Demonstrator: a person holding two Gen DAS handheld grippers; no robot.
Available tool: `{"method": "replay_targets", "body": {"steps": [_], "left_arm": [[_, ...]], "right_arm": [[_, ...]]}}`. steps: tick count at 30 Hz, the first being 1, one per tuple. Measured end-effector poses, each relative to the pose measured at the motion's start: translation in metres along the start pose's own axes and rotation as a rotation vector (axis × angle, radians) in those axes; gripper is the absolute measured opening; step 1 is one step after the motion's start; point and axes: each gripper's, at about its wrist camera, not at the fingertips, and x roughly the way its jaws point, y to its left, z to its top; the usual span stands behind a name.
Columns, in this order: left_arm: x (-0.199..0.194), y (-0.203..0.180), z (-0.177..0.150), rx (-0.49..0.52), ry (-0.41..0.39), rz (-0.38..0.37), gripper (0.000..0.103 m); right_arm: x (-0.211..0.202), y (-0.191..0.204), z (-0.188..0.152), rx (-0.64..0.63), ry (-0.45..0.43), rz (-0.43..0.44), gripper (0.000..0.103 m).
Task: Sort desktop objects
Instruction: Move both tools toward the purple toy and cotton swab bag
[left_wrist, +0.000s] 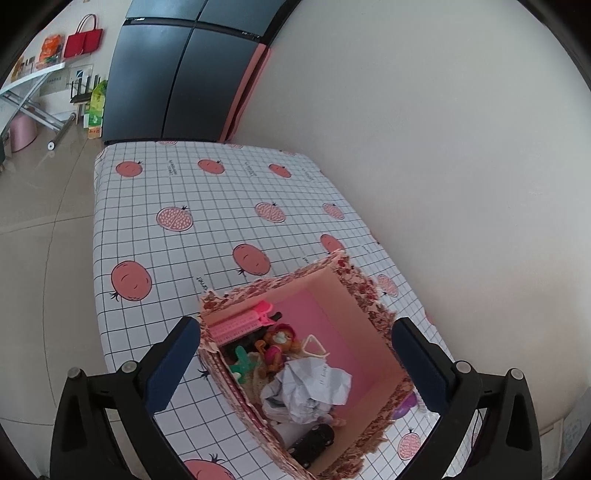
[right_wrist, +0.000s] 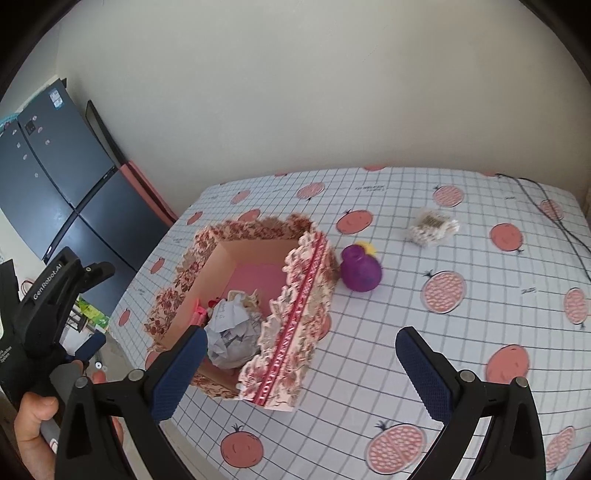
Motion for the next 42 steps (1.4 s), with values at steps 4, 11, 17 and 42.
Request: {"method": "replay_targets", "body": {"steps": [4, 11, 17, 42], "left_arm": [[-0.004, -0.013, -0.007, 0.002, 0.022, -0.059, 0.103], [-0.016, -0.05, -0.027, 0.066, 0.023, -0.137, 0.103], [-0.031, -0.083, -0.047, 0.152, 0.008, -0.168, 0.103], [-0.035, -0.178, -0.115, 0.411, 0.031, -0.296, 0.103]], "right_arm": [[-0.016, -0.017, 0.006, 0.024, -0.026, -0.008, 0.103], [-0.043, -0.042, 0.013, 0.046, -0.077, -0.024, 0.103], [-0.064, -0.061, 0.017, 0.063, -0.114, -0.036, 0.103], [-0.109, -0.139, 0.023, 0.1, -0.197, -0.097, 0.103]]}}
